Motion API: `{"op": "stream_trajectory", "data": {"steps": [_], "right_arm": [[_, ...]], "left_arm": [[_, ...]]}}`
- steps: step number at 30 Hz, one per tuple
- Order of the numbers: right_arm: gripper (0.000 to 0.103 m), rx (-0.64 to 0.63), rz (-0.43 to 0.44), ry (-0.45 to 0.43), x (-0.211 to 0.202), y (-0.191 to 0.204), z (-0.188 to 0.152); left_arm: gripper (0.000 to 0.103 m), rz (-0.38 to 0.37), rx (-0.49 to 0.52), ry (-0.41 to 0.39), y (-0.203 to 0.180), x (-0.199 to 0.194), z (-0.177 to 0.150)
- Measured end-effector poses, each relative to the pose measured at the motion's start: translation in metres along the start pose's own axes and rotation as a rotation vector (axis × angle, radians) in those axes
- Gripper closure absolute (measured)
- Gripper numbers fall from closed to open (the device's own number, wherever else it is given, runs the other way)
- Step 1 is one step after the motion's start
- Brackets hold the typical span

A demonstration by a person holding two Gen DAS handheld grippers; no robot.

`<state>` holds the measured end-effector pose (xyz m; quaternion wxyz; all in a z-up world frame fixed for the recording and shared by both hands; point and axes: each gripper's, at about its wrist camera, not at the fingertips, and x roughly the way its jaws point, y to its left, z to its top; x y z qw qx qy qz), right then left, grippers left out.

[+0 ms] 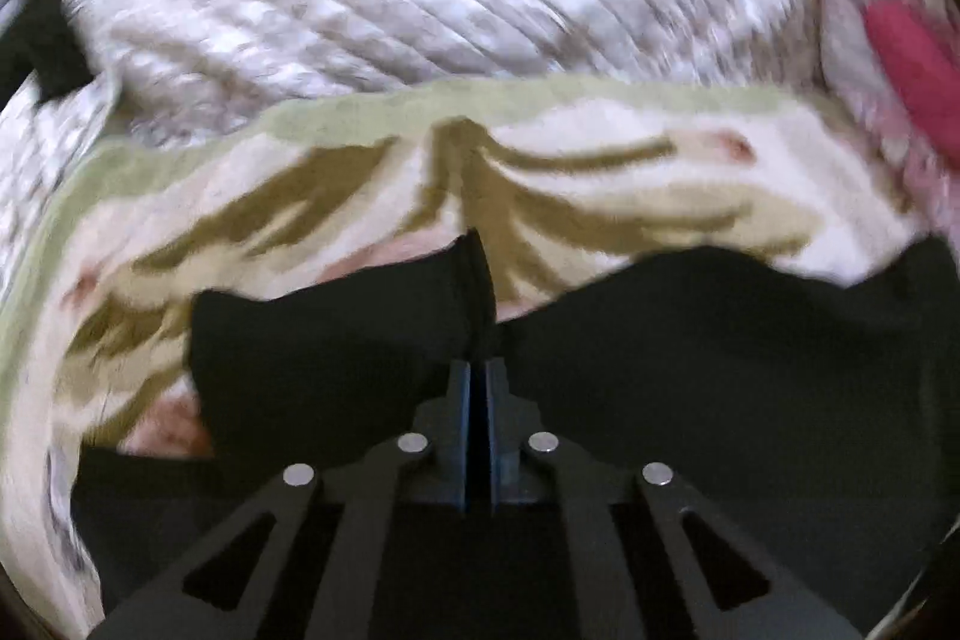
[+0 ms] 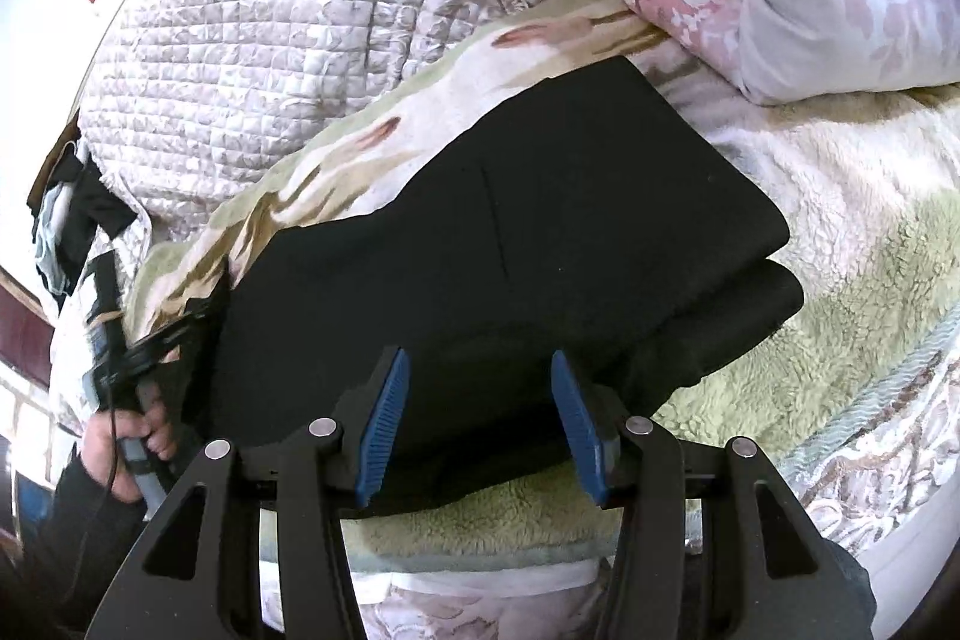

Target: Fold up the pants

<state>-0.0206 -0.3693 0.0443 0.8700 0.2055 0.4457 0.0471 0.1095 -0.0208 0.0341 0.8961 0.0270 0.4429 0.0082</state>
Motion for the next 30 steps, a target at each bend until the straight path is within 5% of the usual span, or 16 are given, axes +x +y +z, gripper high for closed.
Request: {"op": "stream_trajectory", "data": {"steps": [5,9,14,21,23,30], "right_arm": [[0.053,0.006,-0.001,0.001,-0.001,0.0,-0.001],[0.053,0.011,-0.005,0.014,0.0,0.002,-0.003],[0.053,0.06,-0.014,0.027,0.0,-0.001,-0.004],[0.053,0.08,-0.036,0.032,-0.006,-0.003,-0.006],[0.053,0.087,-0.039,0.035,-0.005,-0.004,-0.006],[0.053,0.117,-0.041,0.025,-0.006,-0.01,-0.004]], "left_arm": [[0.098,0.031,-0.17,-0.136,0.055,-0.064,-0.028],[0.098,0.046,-0.309,-0.127,0.102,-0.093,-0.068],[0.098,0.017,-0.436,-0.028,0.129,-0.08,-0.106],[0.089,-0.072,-0.556,-0.002,0.143,-0.071,-0.123],[0.074,-0.079,-0.578,-0.002,0.147,-0.069,-0.125],[0.074,-0.076,-0.559,-0.03,0.155,-0.056,-0.114]]}}
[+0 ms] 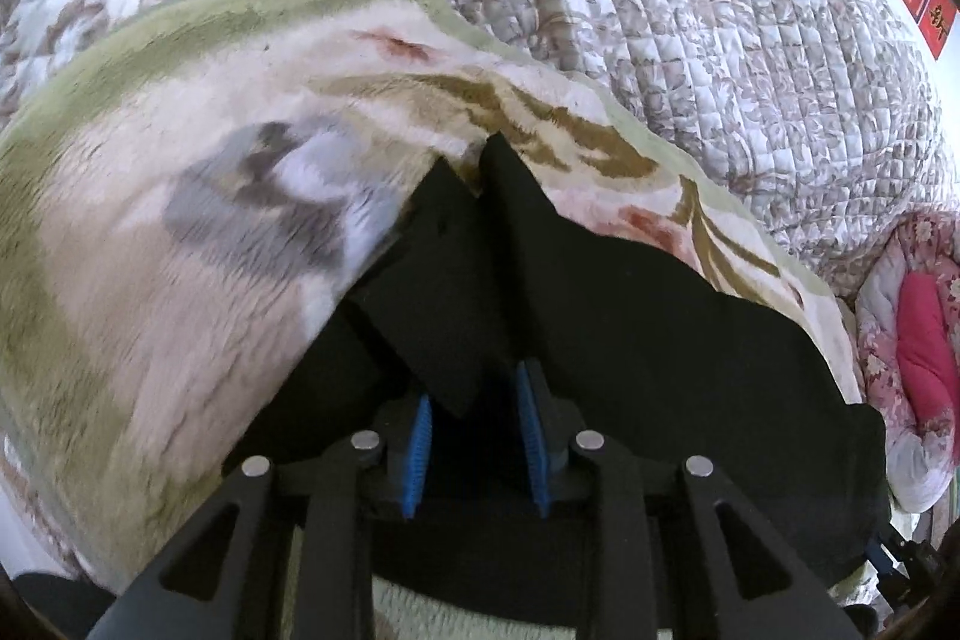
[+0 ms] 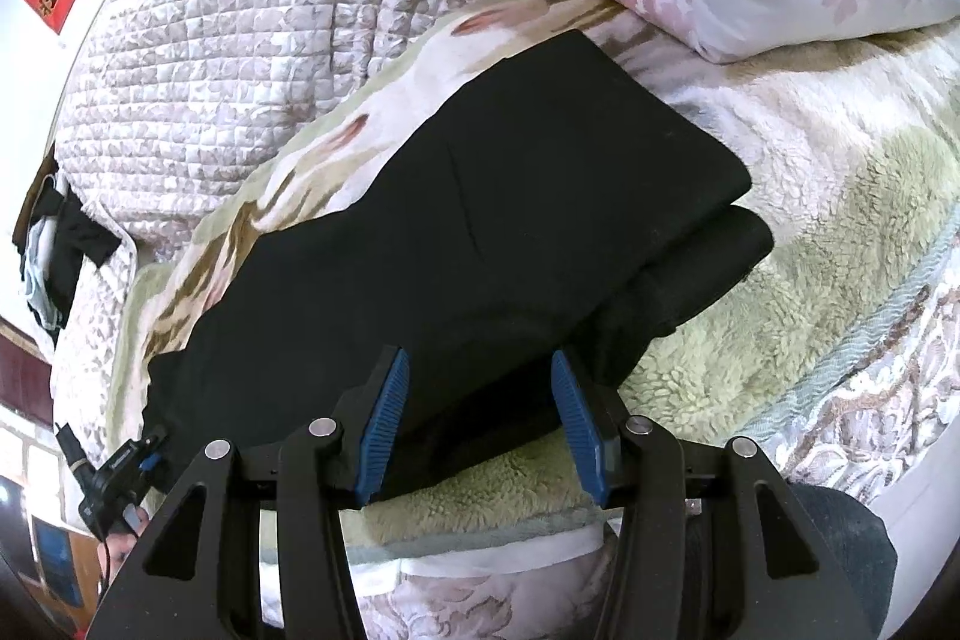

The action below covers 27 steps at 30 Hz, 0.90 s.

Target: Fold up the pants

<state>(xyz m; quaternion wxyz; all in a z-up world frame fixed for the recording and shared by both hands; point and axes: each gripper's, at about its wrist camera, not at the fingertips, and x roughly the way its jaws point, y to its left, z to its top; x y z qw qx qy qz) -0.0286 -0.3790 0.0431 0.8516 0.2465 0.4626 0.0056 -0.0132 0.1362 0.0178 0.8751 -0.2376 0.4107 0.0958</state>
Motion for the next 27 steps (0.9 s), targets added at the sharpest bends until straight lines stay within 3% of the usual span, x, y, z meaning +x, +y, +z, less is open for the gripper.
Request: {"op": "stream_trajectory", "data": {"steps": [2,3,4,5,16,20,27], "right_arm": [[0.053,0.017,0.001,-0.006,-0.002,-0.004,0.001],[0.053,0.021,0.003,-0.007,-0.003,-0.005,0.001],[0.053,0.023,0.004,-0.008,-0.003,-0.006,0.002],[0.053,0.027,0.004,-0.011,-0.004,-0.007,0.003],[0.053,0.107,-0.005,-0.093,-0.012,-0.02,0.015],[0.053,0.122,-0.077,-0.169,-0.026,-0.021,0.019],[0.051,0.184,-0.05,-0.12,-0.017,-0.042,0.029]], "left_arm": [[0.074,0.013,0.022,-0.004,-0.004,0.004,0.002],[0.082,0.023,0.032,-0.008,-0.006,0.004,0.003],[0.096,0.041,0.042,-0.013,-0.008,0.004,0.004],[0.098,0.049,0.044,-0.011,-0.008,0.004,0.004],[0.098,0.061,0.043,-0.079,-0.004,-0.034,0.006],[0.098,0.059,0.026,-0.066,0.0,-0.034,0.005],[0.098,0.024,0.021,-0.03,-0.002,-0.026,0.003]]}}
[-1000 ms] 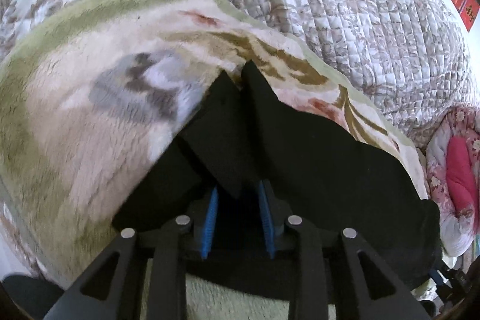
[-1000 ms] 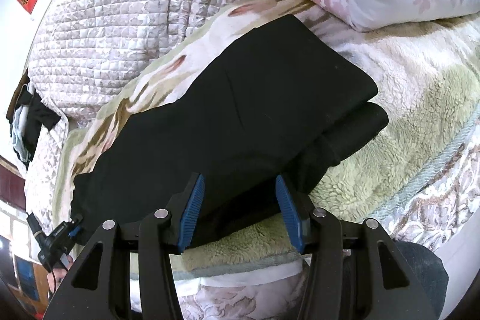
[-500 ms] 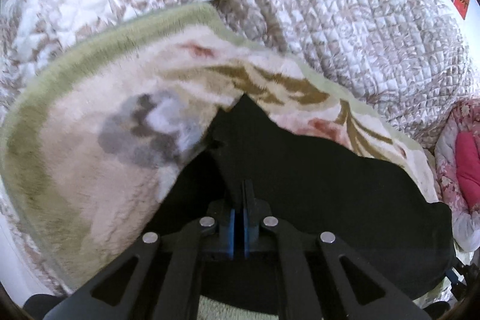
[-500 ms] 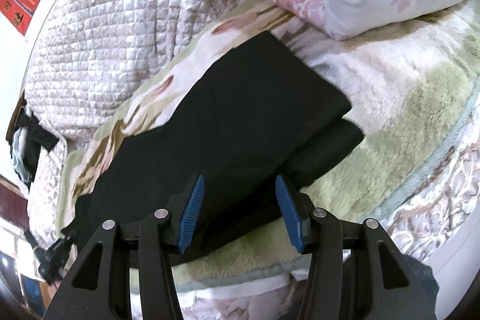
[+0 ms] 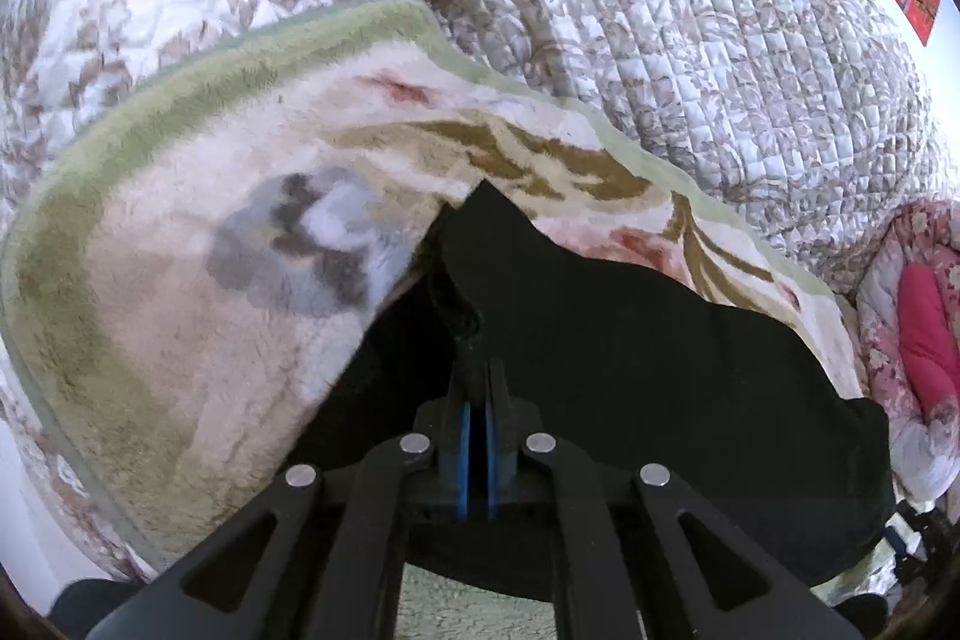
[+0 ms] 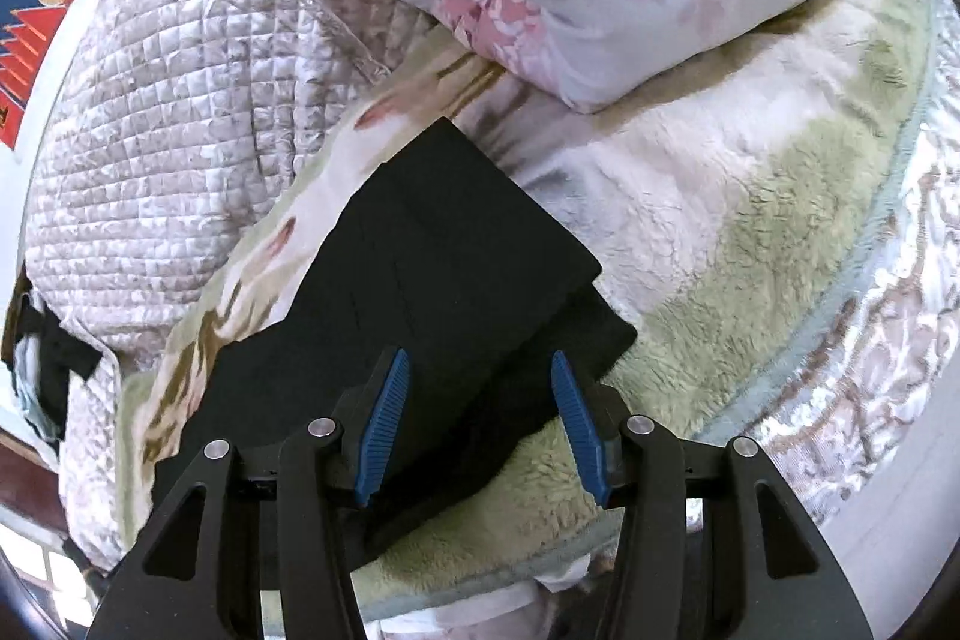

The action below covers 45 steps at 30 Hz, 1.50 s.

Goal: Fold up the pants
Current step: 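Lift and fold the pants over again with both grippers, then open them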

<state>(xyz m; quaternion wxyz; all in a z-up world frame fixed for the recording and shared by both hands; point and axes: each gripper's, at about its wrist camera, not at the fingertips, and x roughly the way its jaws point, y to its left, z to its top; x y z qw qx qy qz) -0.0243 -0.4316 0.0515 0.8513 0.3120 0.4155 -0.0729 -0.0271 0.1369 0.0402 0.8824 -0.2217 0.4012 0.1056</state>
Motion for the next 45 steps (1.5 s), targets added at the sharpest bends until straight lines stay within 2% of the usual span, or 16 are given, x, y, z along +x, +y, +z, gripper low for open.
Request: {"op": "stream_trajectory", "data": {"steps": [5,12,13,14,15,16,20,23,27,29,31,35,37,39,42,45], "right_arm": [[0.048,0.021,0.006,-0.001,0.009,0.003,0.008],[0.048,0.016,0.03,-0.025,0.012,0.008,0.01],[0.05,0.016,0.032,-0.025,0.014,0.008,0.012],[0.062,0.016,0.031,-0.023,0.015,0.008,0.013],[0.08,0.015,0.028,-0.021,0.017,0.008,0.015],[0.09,0.013,0.025,-0.02,0.018,0.009,0.017],[0.094,0.016,0.084,-0.042,0.002,0.015,0.021],[0.094,0.034,0.129,-0.054,-0.013,0.017,0.018],[0.094,0.06,0.082,-0.016,-0.006,0.003,0.008],[0.094,0.113,0.076,0.016,-0.001,-0.01,0.002],[0.094,0.089,0.068,0.011,-0.004,-0.009,-0.001],[0.092,0.069,0.037,0.038,0.001,-0.01,0.001],[0.091,0.036,0.009,0.021,-0.005,-0.006,0.001],[0.08,0.013,-0.038,-0.005,-0.012,-0.003,0.001],[0.074,-0.019,-0.135,-0.097,-0.032,0.0,0.005],[0.07,-0.088,-0.129,-0.151,-0.043,0.015,0.008]], "left_arm": [[0.098,-0.008,-0.062,0.045,0.01,0.006,-0.005],[0.095,-0.023,-0.07,0.06,0.015,0.014,-0.008],[0.095,-0.024,-0.069,0.056,0.015,0.015,-0.007],[0.095,-0.027,-0.069,0.054,0.015,0.017,-0.006],[0.095,-0.028,-0.068,0.055,0.015,0.019,-0.004],[0.096,-0.028,-0.065,0.058,0.014,0.021,-0.003],[0.099,-0.021,-0.06,0.025,0.009,0.009,0.004],[0.099,-0.046,-0.086,-0.01,0.011,-0.014,0.012],[0.099,-0.031,-0.083,-0.035,0.015,-0.032,0.01],[0.099,0.001,-0.083,-0.003,0.022,-0.023,0.003],[0.099,0.009,-0.115,0.043,0.031,-0.013,-0.006],[0.099,0.037,-0.084,0.056,0.031,-0.005,-0.013],[0.098,0.059,-0.051,0.048,0.025,-0.008,-0.012],[0.097,0.086,-0.024,0.026,0.022,-0.016,-0.011],[0.094,0.188,-0.013,-0.02,0.027,-0.028,-0.006],[0.094,0.257,-0.041,-0.074,0.039,-0.042,0.002]]}}
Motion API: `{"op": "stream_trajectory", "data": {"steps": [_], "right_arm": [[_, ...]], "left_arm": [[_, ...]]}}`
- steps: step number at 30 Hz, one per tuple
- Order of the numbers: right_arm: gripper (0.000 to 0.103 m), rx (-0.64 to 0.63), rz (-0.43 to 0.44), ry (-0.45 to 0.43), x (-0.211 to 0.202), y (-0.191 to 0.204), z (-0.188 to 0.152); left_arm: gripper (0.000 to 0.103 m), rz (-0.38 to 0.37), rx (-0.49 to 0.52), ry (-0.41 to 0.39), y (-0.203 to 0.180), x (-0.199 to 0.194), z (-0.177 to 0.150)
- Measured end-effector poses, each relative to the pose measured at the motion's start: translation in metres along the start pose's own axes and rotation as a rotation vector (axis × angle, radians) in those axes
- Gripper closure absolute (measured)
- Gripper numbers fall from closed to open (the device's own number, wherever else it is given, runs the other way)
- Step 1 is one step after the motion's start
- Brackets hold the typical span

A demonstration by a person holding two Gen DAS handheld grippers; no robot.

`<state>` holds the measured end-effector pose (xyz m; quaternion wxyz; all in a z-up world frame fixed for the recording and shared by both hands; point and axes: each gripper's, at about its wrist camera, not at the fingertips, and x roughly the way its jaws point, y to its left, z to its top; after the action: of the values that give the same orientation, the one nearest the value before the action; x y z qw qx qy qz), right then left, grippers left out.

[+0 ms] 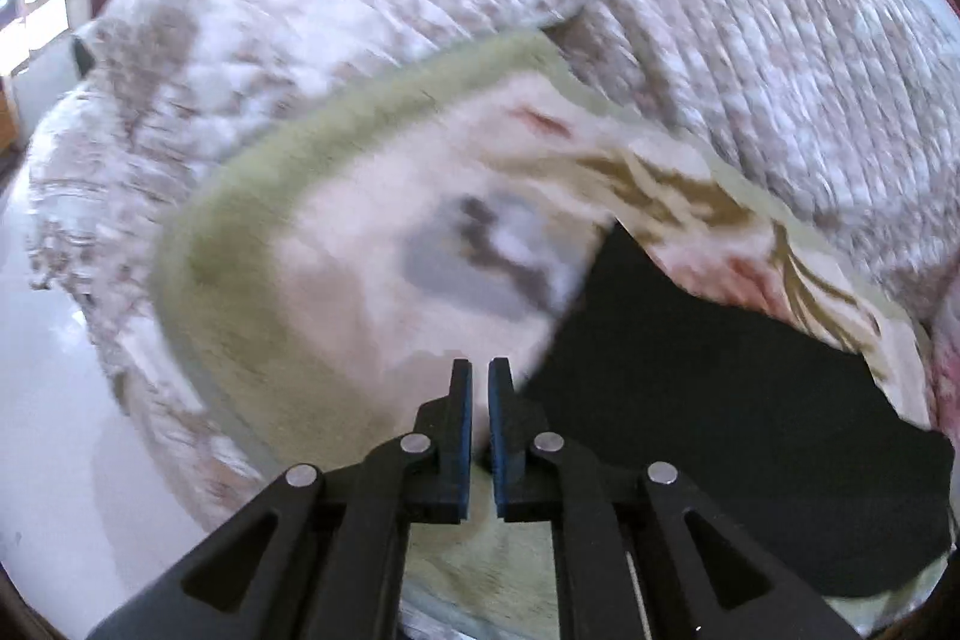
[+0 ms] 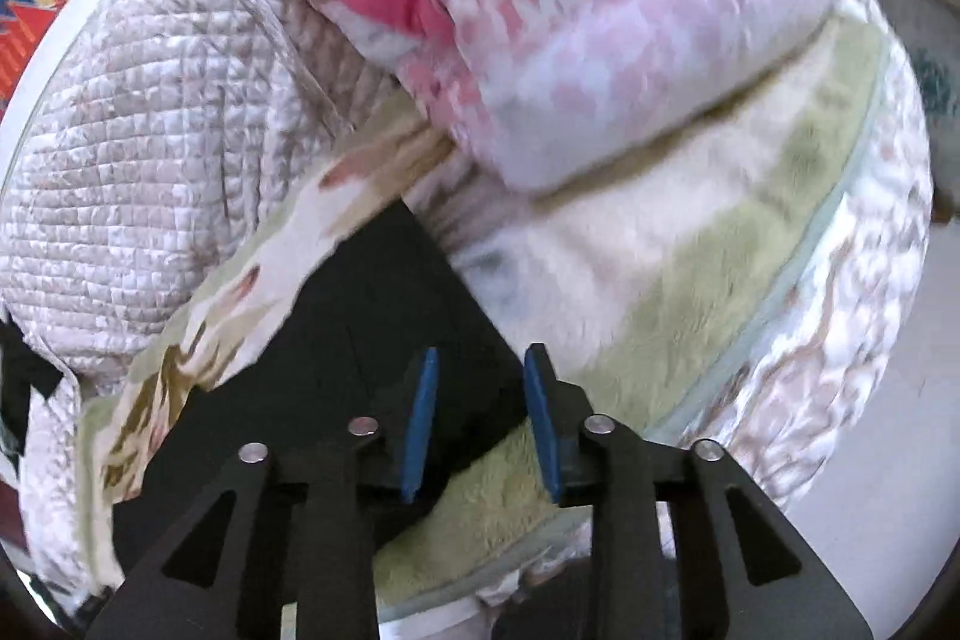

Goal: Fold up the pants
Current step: 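Lift and fold the pants over again with both grippers, then open them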

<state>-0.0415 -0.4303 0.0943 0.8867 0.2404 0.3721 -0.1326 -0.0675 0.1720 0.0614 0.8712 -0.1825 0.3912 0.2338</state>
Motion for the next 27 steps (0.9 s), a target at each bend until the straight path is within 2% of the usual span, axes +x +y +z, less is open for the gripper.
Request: {"op": "stream_trajectory", "data": {"steps": [3,6,8,9,10,12,14,17,20,23,27], "right_arm": [[0.068,-0.142,0.046,0.007,0.001,0.031,-0.003],[0.066,-0.27,0.126,0.089,0.022,0.063,-0.025],[0.065,-0.353,0.094,0.174,0.041,0.073,-0.041],[0.065,-0.358,0.049,0.25,0.055,0.07,-0.049],[0.065,-0.337,0.046,0.286,0.062,0.066,-0.054],[0.065,-0.302,0.078,0.271,0.055,0.061,-0.052],[0.065,-0.304,0.077,0.227,0.045,0.061,-0.045],[0.065,-0.327,0.09,0.168,0.041,0.066,-0.031],[0.065,-0.333,0.109,0.163,0.061,0.077,-0.012],[0.065,-0.349,0.103,0.145,0.082,0.091,0.006],[0.065,-0.361,0.111,0.145,0.106,0.097,0.023]], "left_arm": [[0.094,-0.027,0.013,-0.024,-0.002,-0.006,0.006],[0.094,-0.121,0.078,-0.021,-0.029,-0.006,0.003],[0.094,-0.189,0.136,0.001,-0.054,-0.003,-0.003],[0.094,-0.229,0.167,0.02,-0.066,-0.001,-0.007],[0.094,-0.261,0.197,0.039,-0.076,0.003,-0.012],[0.094,-0.256,0.251,0.103,-0.091,0.017,-0.024],[0.094,-0.253,0.258,0.199,-0.092,0.035,-0.035],[0.094,-0.248,0.269,0.175,-0.09,0.031,-0.035],[0.094,-0.259,0.279,0.16,-0.1,0.029,-0.026],[0.094,-0.293,0.295,0.134,-0.119,0.029,-0.014],[0.094,-0.34,0.349,0.096,-0.163,0.034,0.006]]}}
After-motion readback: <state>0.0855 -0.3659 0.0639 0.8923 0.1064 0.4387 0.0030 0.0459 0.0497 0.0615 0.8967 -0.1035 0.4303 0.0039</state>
